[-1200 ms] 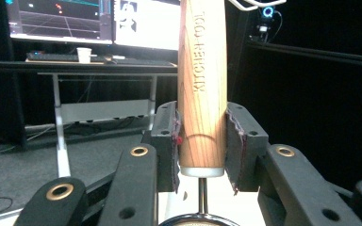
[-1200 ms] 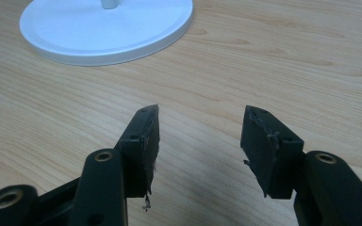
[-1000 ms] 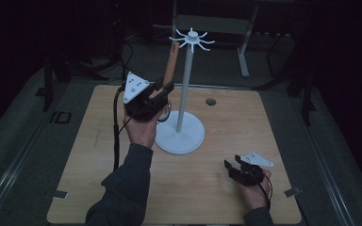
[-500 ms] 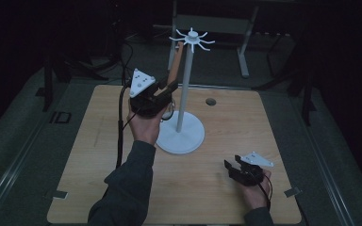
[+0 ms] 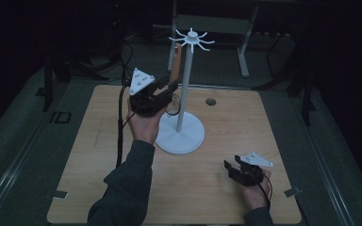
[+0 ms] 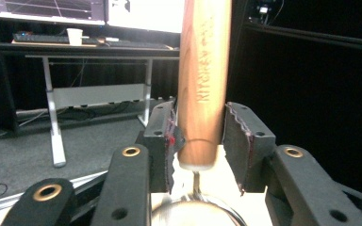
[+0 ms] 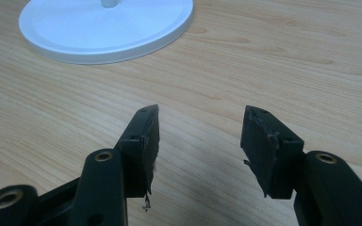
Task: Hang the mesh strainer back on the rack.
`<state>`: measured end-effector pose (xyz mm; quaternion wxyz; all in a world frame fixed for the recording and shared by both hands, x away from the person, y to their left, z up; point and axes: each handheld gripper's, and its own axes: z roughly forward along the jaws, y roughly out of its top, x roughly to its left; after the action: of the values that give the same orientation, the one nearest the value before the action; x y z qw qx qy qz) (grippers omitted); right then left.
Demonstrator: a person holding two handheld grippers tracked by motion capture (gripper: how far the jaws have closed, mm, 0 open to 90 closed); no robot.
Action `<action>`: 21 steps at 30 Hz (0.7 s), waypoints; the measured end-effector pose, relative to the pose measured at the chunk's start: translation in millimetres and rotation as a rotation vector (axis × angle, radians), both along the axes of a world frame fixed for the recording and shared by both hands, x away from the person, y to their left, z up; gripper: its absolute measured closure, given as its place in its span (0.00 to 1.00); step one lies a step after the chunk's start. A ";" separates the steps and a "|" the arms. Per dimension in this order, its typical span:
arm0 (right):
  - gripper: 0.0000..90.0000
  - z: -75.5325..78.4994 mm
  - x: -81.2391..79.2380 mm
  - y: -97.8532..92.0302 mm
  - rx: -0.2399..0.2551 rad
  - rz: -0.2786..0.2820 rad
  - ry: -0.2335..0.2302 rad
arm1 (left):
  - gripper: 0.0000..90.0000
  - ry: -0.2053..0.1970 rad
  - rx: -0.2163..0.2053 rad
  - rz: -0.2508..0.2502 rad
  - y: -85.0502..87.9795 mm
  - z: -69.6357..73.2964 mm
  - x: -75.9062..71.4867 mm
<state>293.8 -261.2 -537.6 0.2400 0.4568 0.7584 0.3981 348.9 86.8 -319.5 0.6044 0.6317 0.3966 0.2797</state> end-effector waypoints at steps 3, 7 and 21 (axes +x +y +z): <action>0.52 0.1 -0.2 -0.1 0.000 -0.001 0.000 | 0.68 -0.006 -0.001 -0.004 0.2 0.9 -1.6; 0.52 0.2 -0.4 -0.1 -0.001 -0.001 -0.001 | 0.68 -0.005 0.007 -0.015 0.0 1.4 -2.6; 0.52 0.3 -0.5 -0.7 -0.001 -0.003 -0.001 | 0.68 0.016 0.028 -0.043 0.2 1.3 -6.7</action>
<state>293.3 -261.9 -537.3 0.2412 0.4577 0.7578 0.3975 342.3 87.0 -318.2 0.5983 0.6508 0.3838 0.2670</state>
